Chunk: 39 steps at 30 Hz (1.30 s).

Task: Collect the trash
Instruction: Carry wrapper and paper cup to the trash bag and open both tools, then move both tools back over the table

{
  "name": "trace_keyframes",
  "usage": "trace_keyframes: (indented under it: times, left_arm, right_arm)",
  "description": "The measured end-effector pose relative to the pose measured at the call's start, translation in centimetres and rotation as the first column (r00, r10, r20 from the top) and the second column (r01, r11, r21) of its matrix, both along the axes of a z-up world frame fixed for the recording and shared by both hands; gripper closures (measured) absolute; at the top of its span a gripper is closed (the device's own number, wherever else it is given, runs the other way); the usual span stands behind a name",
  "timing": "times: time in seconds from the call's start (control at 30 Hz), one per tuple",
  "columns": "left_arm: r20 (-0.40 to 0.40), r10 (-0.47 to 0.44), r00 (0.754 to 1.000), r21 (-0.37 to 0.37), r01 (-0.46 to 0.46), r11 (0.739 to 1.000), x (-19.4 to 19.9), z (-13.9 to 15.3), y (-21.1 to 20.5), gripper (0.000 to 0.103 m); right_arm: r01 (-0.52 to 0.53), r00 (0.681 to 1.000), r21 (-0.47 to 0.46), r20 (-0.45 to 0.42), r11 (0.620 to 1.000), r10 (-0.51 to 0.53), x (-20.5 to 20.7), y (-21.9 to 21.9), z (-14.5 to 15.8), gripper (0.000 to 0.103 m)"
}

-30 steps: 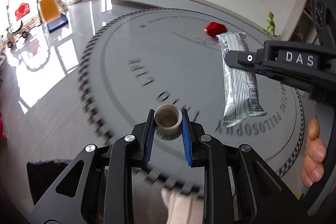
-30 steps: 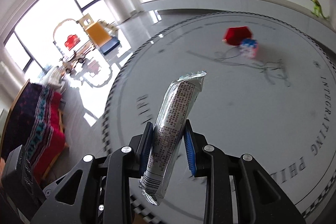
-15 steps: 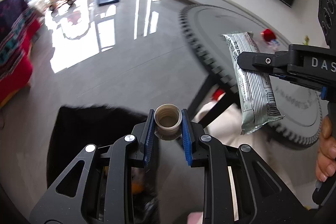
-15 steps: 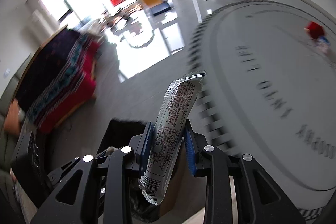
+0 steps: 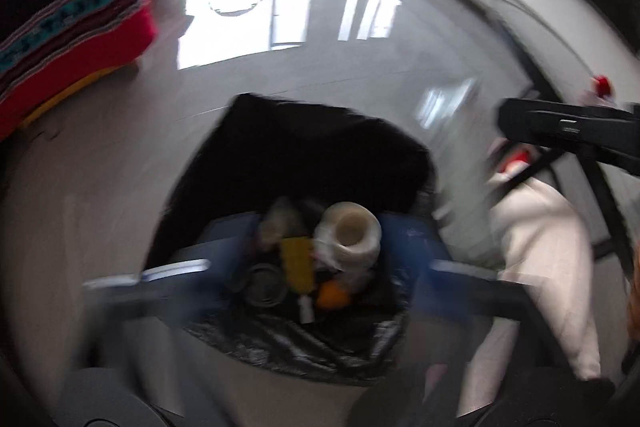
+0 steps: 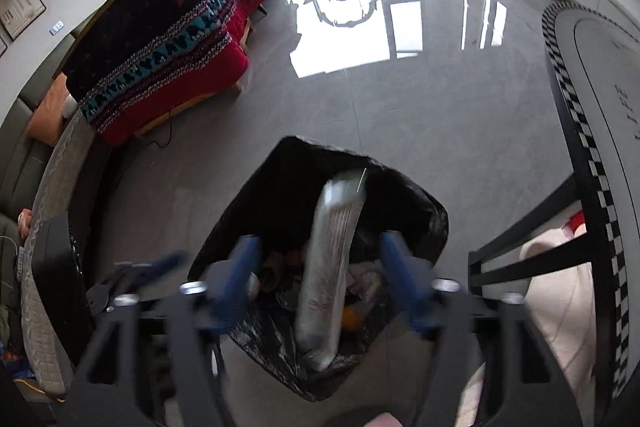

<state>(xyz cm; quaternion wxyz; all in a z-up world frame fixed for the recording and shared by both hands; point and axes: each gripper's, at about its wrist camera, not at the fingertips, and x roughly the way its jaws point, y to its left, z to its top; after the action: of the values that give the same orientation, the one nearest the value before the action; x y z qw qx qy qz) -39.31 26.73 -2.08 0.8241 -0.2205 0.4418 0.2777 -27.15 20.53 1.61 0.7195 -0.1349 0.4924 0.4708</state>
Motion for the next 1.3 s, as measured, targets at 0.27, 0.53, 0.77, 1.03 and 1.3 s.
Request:
trace_keyframes:
  times: [0.27,0.53,0.77,1.03,1.3]
  left_arm:
    - [0.021,0.004,1.000,-0.002,-0.004,1.000,-0.3,0.1,0.6,0.006]
    - [0.023,-0.037,0.999,-0.020,0.038,0.999,0.2,0.2,0.1,0.006]
    - [0.023,-0.096,0.995,0.000,0.096,0.995,2.2,1.2,-1.2,0.006]
    - [0.028,-0.164,0.986,0.024,0.163,0.986,5.6,2.8,-2.7,0.006]
    - [0.050,-0.255,0.966,0.057,0.253,0.966,10.4,5.1,-4.8,0.006]
  right_arm:
    - [-0.035,0.999,0.067,-0.001,0.997,0.035,-0.9,-0.8,1.0,0.022]
    - [-0.058,0.998,0.060,0.041,0.997,0.056,-1.5,-1.3,1.6,0.019]
    - [-0.022,0.992,0.083,0.124,0.996,0.011,-0.8,-2.4,2.6,0.019]
    - [0.044,0.991,0.111,0.119,0.993,-0.057,2.2,-4.5,3.4,0.017]
    - [0.123,0.984,0.137,0.115,0.983,-0.139,6.3,-7.9,4.5,0.017]
